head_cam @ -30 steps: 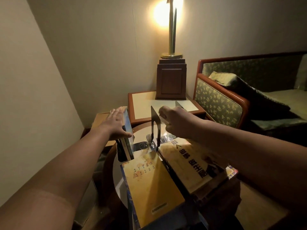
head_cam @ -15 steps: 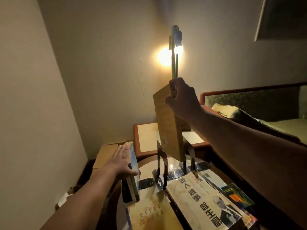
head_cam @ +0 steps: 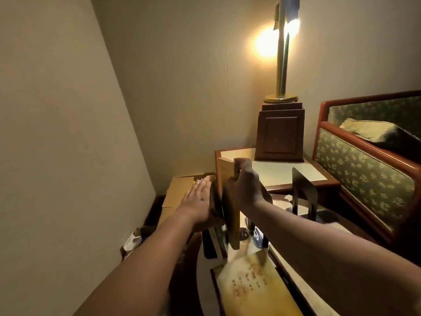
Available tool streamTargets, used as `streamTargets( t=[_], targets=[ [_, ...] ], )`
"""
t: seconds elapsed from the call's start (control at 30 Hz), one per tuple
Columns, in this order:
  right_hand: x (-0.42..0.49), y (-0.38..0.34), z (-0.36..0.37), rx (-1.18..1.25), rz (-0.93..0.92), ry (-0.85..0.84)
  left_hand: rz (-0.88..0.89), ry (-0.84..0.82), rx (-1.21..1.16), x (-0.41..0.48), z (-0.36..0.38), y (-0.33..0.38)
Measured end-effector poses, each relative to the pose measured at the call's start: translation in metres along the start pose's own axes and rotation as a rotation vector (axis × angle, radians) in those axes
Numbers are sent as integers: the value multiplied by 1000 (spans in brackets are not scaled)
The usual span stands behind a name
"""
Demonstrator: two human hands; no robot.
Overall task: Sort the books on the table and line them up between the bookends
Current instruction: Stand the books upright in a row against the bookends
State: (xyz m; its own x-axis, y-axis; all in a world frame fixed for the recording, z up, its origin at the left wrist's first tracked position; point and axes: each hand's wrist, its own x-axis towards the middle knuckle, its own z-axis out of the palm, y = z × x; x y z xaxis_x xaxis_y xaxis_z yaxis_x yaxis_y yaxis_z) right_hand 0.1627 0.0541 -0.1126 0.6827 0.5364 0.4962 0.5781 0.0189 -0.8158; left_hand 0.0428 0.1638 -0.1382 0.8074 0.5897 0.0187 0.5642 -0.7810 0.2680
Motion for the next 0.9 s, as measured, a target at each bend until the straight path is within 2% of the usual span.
streamTargets(
  t=[0.17,0.27,0.4,0.57,0.67,0.8,0.9],
  targets=[
    [-28,21,23,44,-96,29,16,-12,13,-2,-1,4],
    [-37,29,28,95,-125,-32,24,-28,4,-2,-1,1],
    [-50,34,24,276,-75,-174,21,-14,-36,-3,-1,0],
    [-51,35,21,381,93,-270,38,10,-68,-4,0,-5],
    [-44,38,18,395,292,-314,42,27,-61,-3,3,-7],
    [-39,48,19,355,555,-547,65,47,-41,0,5,-7],
    [-45,63,31,425,722,-703,88,43,-22,0,6,-7]
  ],
)
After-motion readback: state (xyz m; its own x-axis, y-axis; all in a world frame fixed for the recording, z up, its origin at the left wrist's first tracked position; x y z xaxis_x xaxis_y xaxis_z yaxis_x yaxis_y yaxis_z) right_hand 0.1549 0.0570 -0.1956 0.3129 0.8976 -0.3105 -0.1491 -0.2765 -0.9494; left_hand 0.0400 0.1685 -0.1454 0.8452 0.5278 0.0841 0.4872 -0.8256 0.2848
